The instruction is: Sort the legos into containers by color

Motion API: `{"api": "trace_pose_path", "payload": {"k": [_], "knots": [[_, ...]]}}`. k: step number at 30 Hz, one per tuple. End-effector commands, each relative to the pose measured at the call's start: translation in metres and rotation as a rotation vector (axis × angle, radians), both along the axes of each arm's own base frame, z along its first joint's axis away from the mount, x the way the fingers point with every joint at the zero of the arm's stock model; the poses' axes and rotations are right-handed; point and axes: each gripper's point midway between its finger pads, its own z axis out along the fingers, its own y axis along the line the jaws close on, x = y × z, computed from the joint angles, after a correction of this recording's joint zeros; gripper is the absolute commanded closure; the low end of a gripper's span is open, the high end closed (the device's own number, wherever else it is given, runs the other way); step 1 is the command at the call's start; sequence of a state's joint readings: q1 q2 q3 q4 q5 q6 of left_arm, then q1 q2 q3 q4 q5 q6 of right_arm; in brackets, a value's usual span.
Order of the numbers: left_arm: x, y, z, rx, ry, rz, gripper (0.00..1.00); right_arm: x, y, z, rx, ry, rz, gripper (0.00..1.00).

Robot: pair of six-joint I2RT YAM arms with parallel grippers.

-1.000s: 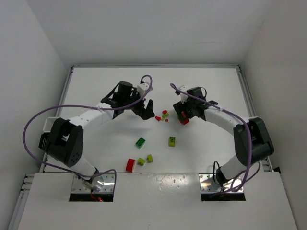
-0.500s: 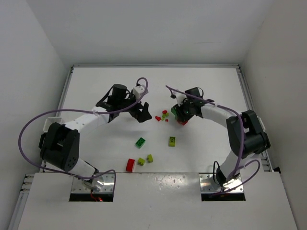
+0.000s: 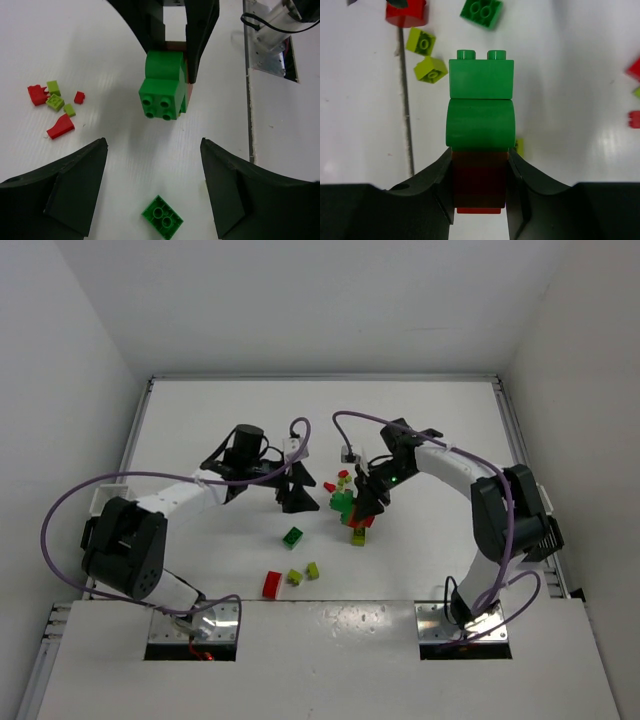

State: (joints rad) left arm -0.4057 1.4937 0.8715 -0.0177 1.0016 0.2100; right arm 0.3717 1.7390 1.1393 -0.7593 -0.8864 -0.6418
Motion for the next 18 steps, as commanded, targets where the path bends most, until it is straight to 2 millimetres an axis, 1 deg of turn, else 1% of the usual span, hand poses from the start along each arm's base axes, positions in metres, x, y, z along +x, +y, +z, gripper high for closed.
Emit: {"api": "trace_pose_path", "payload": {"k": [1,3,4,5,6,7,8,9,10,12,13,14,15,16,17,18], "knots": [[-0.01,-0.01,0.026,-0.073,-0.105,-0.09,0.2,-0.014,0.011,0.023,0.109,0.042,0.059,0.93],[-0.011,-0.01,0.026,-0.073,-0.095,-0.087,0.21,-0.013,0.012,0.023,0.112,0.033,0.06,0.93],[-0.013,-0.015,0.028,-0.08,-0.101,-0.098,0.21,-0.013,0.012,0.023,0.112,0.033,0.06,0.93],[-0.01,-0.015,0.025,-0.075,-0.102,-0.091,0.21,-0.013,0.013,0.024,0.121,0.036,0.061,0.93],[-0.015,-0.021,0.027,-0.083,-0.102,-0.108,0.21,-0.013,0.013,0.024,0.121,0.036,0.061,0.93],[-0.015,-0.022,0.023,-0.078,-0.081,-0.105,0.21,-0.012,0.013,0.024,0.122,0.035,0.057,0.93],[-0.017,-0.025,0.024,-0.08,-0.079,-0.105,0.21,-0.012,0.013,0.024,0.12,0.043,0.052,0.94],[-0.019,-0.029,0.021,-0.08,-0.064,-0.114,0.21,-0.012,0.013,0.024,0.12,0.043,0.051,0.94],[-0.017,-0.031,0.021,-0.086,-0.063,-0.11,0.21,-0.015,0.015,0.024,0.12,0.043,0.061,0.94],[-0.019,-0.039,0.024,-0.105,-0.045,-0.114,0.22,-0.013,0.016,0.027,0.126,0.026,0.062,0.94],[-0.02,-0.04,0.027,-0.115,-0.037,-0.118,0.24,-0.011,0.017,0.027,0.128,0.025,0.057,0.94],[-0.021,-0.043,0.02,-0.109,-0.008,-0.122,0.29,-0.011,0.017,0.027,0.128,0.025,0.057,0.94],[-0.023,-0.047,0.024,-0.114,-0.007,-0.132,0.33,-0.01,0.018,0.03,0.133,0.014,0.053,0.94],[-0.022,-0.049,0.022,-0.112,0.009,-0.129,0.37,-0.01,0.018,0.03,0.133,0.013,0.053,0.94],[-0.025,-0.052,0.022,-0.111,0.01,-0.141,0.41,-0.012,0.02,0.028,0.134,0.011,0.062,0.94],[-0.024,-0.052,0.017,-0.102,0.03,-0.129,0.47,-0.013,0.02,0.028,0.132,0.019,0.057,0.94]]}}
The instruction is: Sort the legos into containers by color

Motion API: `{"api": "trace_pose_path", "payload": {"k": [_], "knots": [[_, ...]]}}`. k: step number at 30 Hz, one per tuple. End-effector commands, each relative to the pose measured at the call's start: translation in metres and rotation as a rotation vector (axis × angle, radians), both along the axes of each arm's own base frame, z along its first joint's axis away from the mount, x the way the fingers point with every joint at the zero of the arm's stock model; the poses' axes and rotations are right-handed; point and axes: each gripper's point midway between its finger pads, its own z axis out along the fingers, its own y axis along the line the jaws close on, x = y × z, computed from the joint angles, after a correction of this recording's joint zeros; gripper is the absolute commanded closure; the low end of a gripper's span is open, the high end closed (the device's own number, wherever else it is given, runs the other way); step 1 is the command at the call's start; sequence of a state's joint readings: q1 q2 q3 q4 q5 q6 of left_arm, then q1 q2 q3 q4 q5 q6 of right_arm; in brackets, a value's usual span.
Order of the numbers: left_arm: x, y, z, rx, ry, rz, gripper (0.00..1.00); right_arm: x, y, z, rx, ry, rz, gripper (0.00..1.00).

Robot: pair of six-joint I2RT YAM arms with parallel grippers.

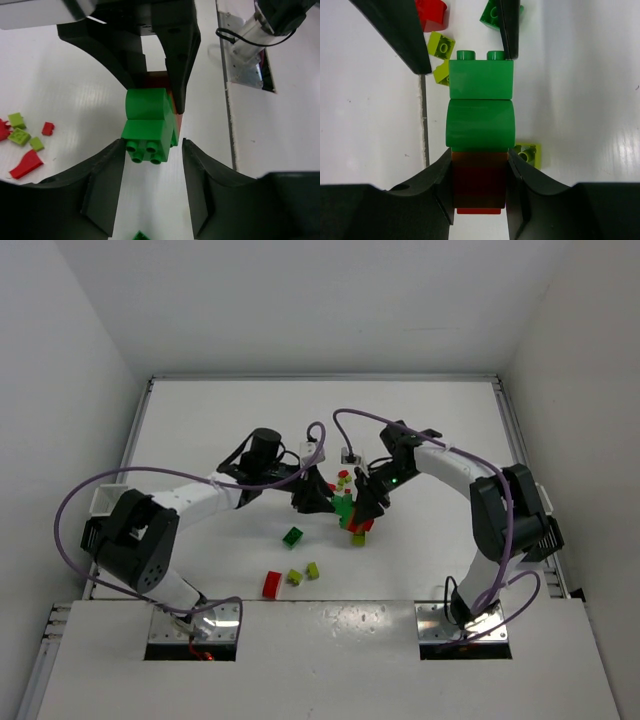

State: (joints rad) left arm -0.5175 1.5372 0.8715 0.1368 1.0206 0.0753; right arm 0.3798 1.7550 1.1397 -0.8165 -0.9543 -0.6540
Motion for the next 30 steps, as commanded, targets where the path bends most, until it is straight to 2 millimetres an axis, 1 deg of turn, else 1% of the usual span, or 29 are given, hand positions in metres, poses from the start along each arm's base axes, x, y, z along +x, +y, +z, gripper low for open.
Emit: {"api": "trace_pose_path", "payload": {"k": [1,2,6,7,8,9,10,13,15,16,18,20,21,22,24,25,26,27,30], "knots": [[0.0,-0.013,0.008,-0.039,0.001,-0.04,0.48,0.006,0.016,0.028,0.103,-0.082,0.027,0.94],[0.001,-0.013,0.007,-0.035,0.01,-0.029,0.48,0.003,0.014,0.028,0.103,-0.082,0.027,0.94],[0.001,-0.014,0.004,-0.03,0.027,-0.027,0.47,0.006,0.015,0.033,0.12,-0.124,0.029,0.95],[0.001,-0.014,0.004,-0.03,0.027,-0.027,0.47,0.003,0.014,0.033,0.12,-0.123,0.029,0.95],[0.001,-0.014,0.0,-0.023,0.047,-0.024,0.47,0.003,0.014,0.033,0.118,-0.116,0.024,0.95],[-0.001,-0.014,0.001,-0.028,0.05,-0.036,0.47,0.003,0.014,0.036,0.121,-0.124,0.024,0.95],[-0.001,-0.014,-0.004,-0.022,0.061,-0.036,0.47,0.001,0.013,0.034,0.118,-0.116,0.024,0.95],[-0.002,-0.018,-0.003,-0.032,0.095,-0.063,0.47,0.001,0.013,0.034,0.118,-0.116,0.024,0.95],[-0.004,-0.018,-0.002,-0.037,0.098,-0.074,0.52,0.001,0.013,0.034,0.118,-0.116,0.024,0.95],[-0.003,-0.018,-0.001,-0.042,0.09,-0.075,0.62,0.001,0.013,0.034,0.118,-0.116,0.024,0.95],[-0.005,-0.018,0.0,-0.046,0.093,-0.084,0.74,0.002,0.012,0.032,0.107,-0.12,0.021,0.95],[-0.002,-0.015,0.004,-0.051,0.092,-0.072,0.74,0.0,0.01,0.028,0.093,-0.114,0.019,0.95],[-0.001,-0.012,0.008,-0.06,0.084,-0.07,0.68,-0.002,0.009,0.025,0.089,-0.106,0.019,0.95],[-0.001,-0.012,0.013,-0.066,0.072,-0.07,0.6,-0.004,0.008,0.023,0.088,-0.105,0.024,0.95],[-0.004,-0.01,0.016,-0.07,0.073,-0.069,0.42,-0.004,0.008,0.023,0.088,-0.105,0.024,0.95],[-0.006,-0.01,0.02,-0.077,0.058,-0.069,0.38,-0.004,0.008,0.023,0.088,-0.105,0.024,0.95],[-0.007,-0.009,0.019,-0.079,0.067,-0.067,0.36,-0.004,0.008,0.023,0.088,-0.105,0.024,0.96],[-0.008,-0.009,0.023,-0.084,0.058,-0.067,0.34,-0.004,0.008,0.023,0.088,-0.105,0.024,0.96],[-0.009,-0.009,0.023,-0.087,0.06,-0.075,0.34,-0.004,0.008,0.02,0.084,-0.096,0.023,0.96]]}}
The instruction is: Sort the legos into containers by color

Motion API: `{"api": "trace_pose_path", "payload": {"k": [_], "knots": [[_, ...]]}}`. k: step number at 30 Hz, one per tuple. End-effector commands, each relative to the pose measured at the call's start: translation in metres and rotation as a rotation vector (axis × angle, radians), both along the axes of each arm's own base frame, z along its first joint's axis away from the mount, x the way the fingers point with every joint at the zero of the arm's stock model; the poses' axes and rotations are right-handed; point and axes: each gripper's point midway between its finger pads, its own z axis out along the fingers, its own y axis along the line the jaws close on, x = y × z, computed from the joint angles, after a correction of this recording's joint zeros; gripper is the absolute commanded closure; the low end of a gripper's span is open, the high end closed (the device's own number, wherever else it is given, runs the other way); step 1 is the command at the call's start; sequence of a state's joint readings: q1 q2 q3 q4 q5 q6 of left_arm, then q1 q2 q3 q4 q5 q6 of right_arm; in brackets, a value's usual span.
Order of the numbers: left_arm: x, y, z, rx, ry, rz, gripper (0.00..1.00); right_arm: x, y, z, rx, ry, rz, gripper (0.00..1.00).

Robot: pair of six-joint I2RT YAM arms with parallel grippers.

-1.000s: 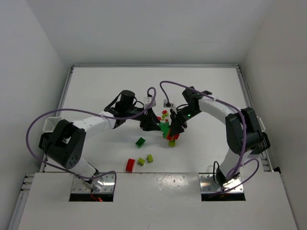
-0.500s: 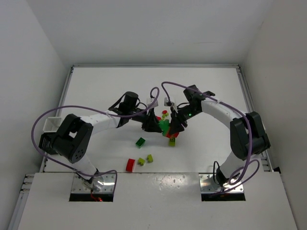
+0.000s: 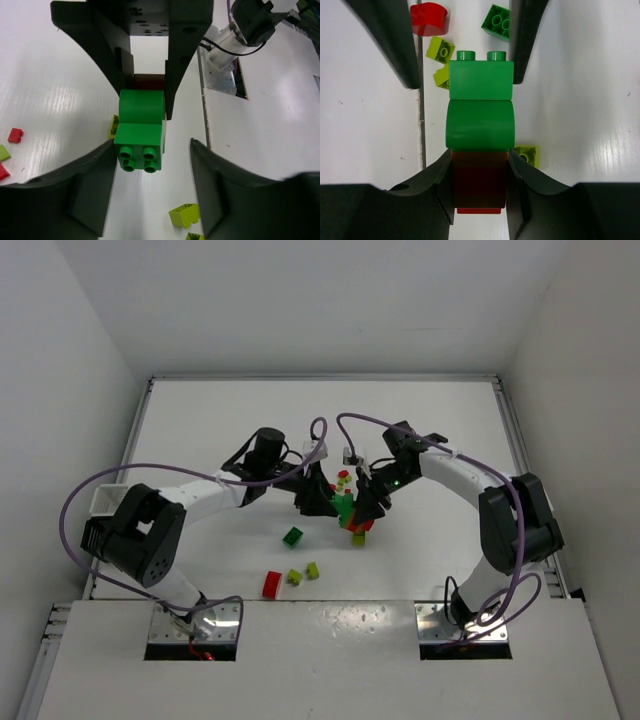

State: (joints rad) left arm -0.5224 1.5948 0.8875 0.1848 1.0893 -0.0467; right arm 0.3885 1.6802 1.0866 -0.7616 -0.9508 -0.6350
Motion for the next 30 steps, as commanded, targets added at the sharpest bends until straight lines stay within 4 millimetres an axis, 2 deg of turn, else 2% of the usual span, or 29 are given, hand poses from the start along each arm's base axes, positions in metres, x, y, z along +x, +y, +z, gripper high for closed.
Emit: {"api": "trace_pose_path", "payload": {"k": [1,3,4,9,13,14,18,20,22,25,28,29,30], "knots": [[-0.002,-0.001,0.025,-0.065,-0.069,-0.036,0.41,0.003,0.009,0.015,0.066,-0.049,0.027,0.96],[-0.001,-0.001,0.022,-0.061,-0.061,-0.036,0.52,0.003,0.009,0.015,0.066,-0.049,0.027,0.96],[-0.001,-0.001,0.022,-0.06,-0.061,-0.036,0.62,0.003,0.009,0.015,0.066,-0.049,0.027,0.96],[-0.002,-0.001,0.017,-0.052,-0.054,-0.038,0.86,0.0,0.008,0.015,0.066,-0.048,0.027,0.96],[0.006,0.013,0.007,-0.02,-0.053,-0.013,0.91,-0.007,0.001,0.008,0.046,-0.022,0.016,0.96],[0.016,0.021,0.003,-0.01,-0.085,0.013,0.92,-0.006,0.0,0.009,0.041,-0.035,0.014,0.96],[0.018,0.044,-0.022,0.049,-0.054,0.036,0.92,-0.014,-0.005,0.002,0.025,-0.025,0.017,0.96],[0.018,0.048,-0.03,0.061,-0.043,0.041,0.92,-0.012,-0.004,0.002,0.028,-0.034,0.017,0.96],[0.018,0.049,-0.037,0.074,-0.039,0.044,0.92,-0.012,-0.005,-0.004,0.01,-0.01,0.009,0.96],[0.014,0.048,-0.034,0.057,-0.033,0.025,0.92,-0.008,-0.001,-0.012,-0.006,0.023,-0.018,0.96],[0.01,0.045,-0.033,0.05,-0.021,0.009,0.92,0.005,0.005,-0.015,-0.011,0.045,-0.069,0.96],[0.006,0.043,-0.032,0.043,-0.019,-0.008,0.92,0.014,0.007,-0.021,-0.024,0.038,-0.095,0.96],[0.003,0.044,-0.035,0.047,-0.009,-0.008,0.92,0.015,0.007,-0.025,-0.029,0.057,-0.106,0.96]]}}
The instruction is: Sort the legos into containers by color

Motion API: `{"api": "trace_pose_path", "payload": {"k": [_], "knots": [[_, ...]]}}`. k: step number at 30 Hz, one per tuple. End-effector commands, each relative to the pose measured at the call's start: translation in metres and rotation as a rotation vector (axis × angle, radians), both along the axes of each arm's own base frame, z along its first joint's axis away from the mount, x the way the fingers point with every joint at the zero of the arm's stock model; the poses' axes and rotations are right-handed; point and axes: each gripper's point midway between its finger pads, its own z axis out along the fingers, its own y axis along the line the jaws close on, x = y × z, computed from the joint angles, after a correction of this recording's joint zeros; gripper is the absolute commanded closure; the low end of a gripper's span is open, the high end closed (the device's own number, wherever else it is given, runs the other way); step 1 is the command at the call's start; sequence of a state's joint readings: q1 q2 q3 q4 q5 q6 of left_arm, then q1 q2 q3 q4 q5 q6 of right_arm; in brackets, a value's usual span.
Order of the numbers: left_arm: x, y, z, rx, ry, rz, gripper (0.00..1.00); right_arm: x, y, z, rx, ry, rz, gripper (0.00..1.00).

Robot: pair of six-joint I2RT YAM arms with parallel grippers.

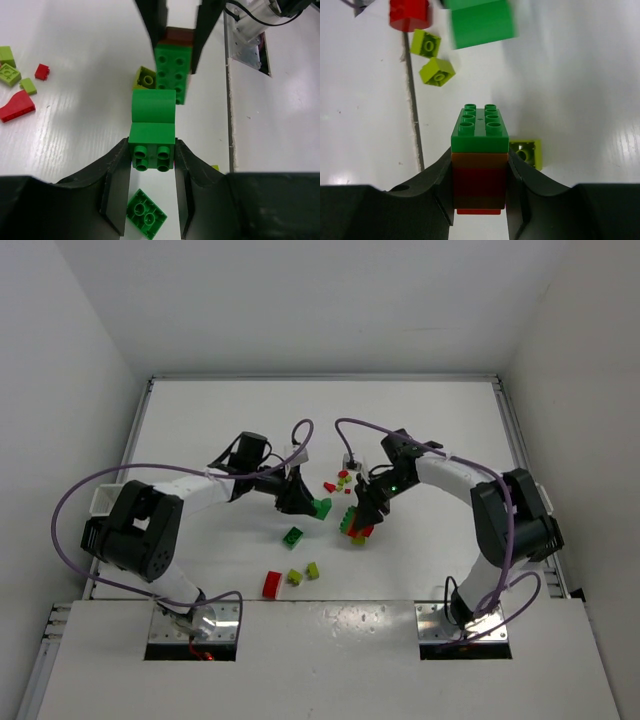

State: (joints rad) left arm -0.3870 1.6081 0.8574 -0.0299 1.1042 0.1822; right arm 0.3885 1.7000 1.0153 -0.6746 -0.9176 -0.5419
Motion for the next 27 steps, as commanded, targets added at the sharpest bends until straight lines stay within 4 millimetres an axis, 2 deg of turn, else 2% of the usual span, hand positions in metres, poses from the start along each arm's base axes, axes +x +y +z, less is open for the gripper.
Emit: {"api": "trace_pose_path", "payload": {"k": [1,5,9,12,13,15,16,17,20,21,27], "knots": [[-0.012,-0.005,0.004,-0.043,-0.023,-0.069,0.92,0.024,0.012,-0.003,0.005,-0.008,-0.058,0.96],[-0.014,-0.004,0.004,-0.043,-0.023,-0.069,0.92,0.032,0.01,-0.014,-0.031,-0.019,-0.081,0.96],[-0.013,-0.005,0.008,-0.049,-0.032,-0.067,0.92,0.012,0.007,-0.017,-0.049,0.056,-0.05,0.96],[-0.013,-0.005,0.008,-0.049,-0.032,-0.067,0.92,0.001,0.004,-0.018,-0.068,0.121,-0.025,0.9],[-0.013,-0.005,0.005,-0.045,-0.015,-0.064,0.92,-0.002,0.002,-0.021,-0.077,0.138,-0.017,0.83],[-0.012,-0.005,0.006,-0.048,-0.023,-0.064,0.92,-0.004,0.002,-0.021,-0.068,0.137,-0.004,0.79],[-0.012,-0.005,0.006,-0.048,-0.023,-0.064,0.92,-0.004,0.002,-0.023,-0.065,0.13,-0.004,0.81],[-0.012,-0.005,0.006,-0.048,-0.023,-0.064,0.92,-0.005,0.001,-0.022,-0.06,0.117,-0.004,0.87],[-0.01,-0.006,0.006,-0.046,-0.027,-0.055,0.92,0.017,0.004,-0.016,-0.055,0.028,-0.071,0.95],[-0.01,-0.006,0.01,-0.05,-0.038,-0.055,0.92,0.032,0.005,-0.008,-0.032,-0.037,-0.099,0.97],[-0.013,-0.004,0.01,-0.045,-0.043,-0.049,0.92,0.081,-0.002,0.02,-0.088,-0.294,-0.217,0.98]]}}
